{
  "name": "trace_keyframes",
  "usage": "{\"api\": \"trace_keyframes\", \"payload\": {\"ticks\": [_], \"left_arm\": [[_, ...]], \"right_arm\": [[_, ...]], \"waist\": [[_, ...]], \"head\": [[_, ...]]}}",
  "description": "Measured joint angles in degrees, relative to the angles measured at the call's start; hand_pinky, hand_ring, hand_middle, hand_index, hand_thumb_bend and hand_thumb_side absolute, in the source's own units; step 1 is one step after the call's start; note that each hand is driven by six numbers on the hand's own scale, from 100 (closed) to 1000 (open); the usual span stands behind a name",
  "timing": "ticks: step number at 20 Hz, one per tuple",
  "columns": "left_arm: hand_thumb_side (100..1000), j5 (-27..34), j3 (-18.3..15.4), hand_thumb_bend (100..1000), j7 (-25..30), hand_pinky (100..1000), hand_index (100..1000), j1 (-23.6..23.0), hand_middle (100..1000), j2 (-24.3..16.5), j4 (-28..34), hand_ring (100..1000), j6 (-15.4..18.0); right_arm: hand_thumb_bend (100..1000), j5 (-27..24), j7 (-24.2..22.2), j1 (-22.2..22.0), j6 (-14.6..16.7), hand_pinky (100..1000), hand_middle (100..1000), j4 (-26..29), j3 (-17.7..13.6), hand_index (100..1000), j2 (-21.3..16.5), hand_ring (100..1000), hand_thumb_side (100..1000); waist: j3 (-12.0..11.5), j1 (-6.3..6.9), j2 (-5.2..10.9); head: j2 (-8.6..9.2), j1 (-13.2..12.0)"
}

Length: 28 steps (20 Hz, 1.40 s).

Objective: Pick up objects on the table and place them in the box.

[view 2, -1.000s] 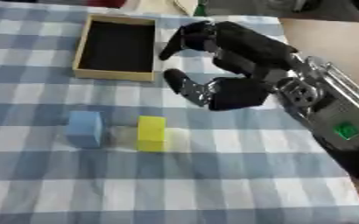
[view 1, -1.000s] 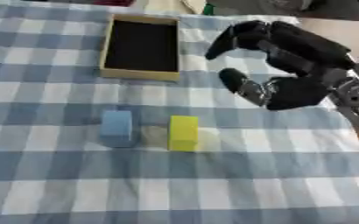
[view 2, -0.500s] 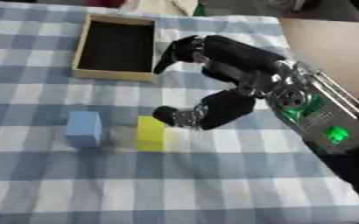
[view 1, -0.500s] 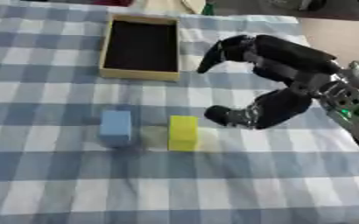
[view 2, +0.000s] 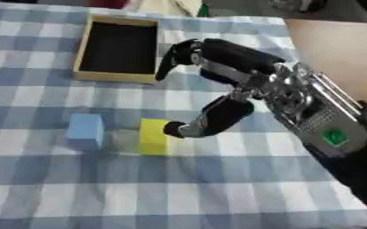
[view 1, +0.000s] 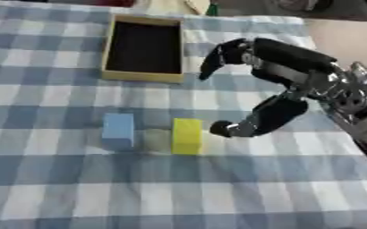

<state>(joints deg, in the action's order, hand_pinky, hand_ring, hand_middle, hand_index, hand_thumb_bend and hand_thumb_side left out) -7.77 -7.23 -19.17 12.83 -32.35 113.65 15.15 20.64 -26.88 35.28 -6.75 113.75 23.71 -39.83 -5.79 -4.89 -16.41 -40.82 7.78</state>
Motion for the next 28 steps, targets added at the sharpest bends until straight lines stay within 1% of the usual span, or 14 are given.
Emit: {"api": "trace_keyframes", "payload": {"ticks": [2, 8, 11, 17, 24, 28], "left_arm": [[935, 0.05, 0.00, 210, 0.08, 764, 804, 0.00, 632, 0.00, 0.00, 685, 0.00], [933, 0.17, 0.00, 205, 0.47, 764, 804, 0.00, 632, 0.00, 0.00, 687, -0.11], [930, 0.18, 0.00, 200, 0.67, 765, 804, 0.01, 633, 0.00, 0.00, 688, -0.21], [929, 0.22, 0.01, 194, 1.03, 765, 804, 0.02, 633, 0.00, 0.00, 688, -0.14], [930, 0.22, 0.09, 189, 1.34, 765, 804, 0.17, 633, 0.00, 0.00, 688, -0.13], [930, 0.23, 0.31, 187, 1.42, 765, 803, 0.22, 633, 0.00, 0.00, 688, -0.07]], "right_arm": [[503, 0.09, -1.13, -0.01, -0.30, 909, 785, 0.00, 0.16, 778, 0.41, 895, 219], [501, -0.62, -4.07, -0.27, -2.03, 923, 792, 0.00, 1.06, 771, 1.32, 907, 160], [506, -1.57, -5.21, -0.51, -3.03, 924, 795, 0.00, 1.42, 771, 1.76, 909, 164], [511, -1.46, -6.51, -1.12, -5.73, 925, 797, 0.00, 1.57, 771, 2.89, 908, 181], [508, 0.83, -6.20, -1.29, -8.07, 924, 794, -0.37, 1.78, 770, 5.36, 906, 167], [513, 2.90, -5.40, -1.30, -8.88, 922, 797, -1.39, 2.09, 775, 6.82, 906, 197]], "waist": [[-0.06, 0.00, 0.00], [-0.18, -0.04, 0.00], [-0.21, -0.06, 0.00], [-0.43, -0.16, 0.00], [-0.61, -0.31, -0.04], [-0.62, -0.35, -0.21]], "head": [[-0.01, 0.00], [-0.35, 0.00], [-0.45, 0.00], [-0.46, 0.04], [-0.46, 0.29], [-0.46, 0.43]]}}
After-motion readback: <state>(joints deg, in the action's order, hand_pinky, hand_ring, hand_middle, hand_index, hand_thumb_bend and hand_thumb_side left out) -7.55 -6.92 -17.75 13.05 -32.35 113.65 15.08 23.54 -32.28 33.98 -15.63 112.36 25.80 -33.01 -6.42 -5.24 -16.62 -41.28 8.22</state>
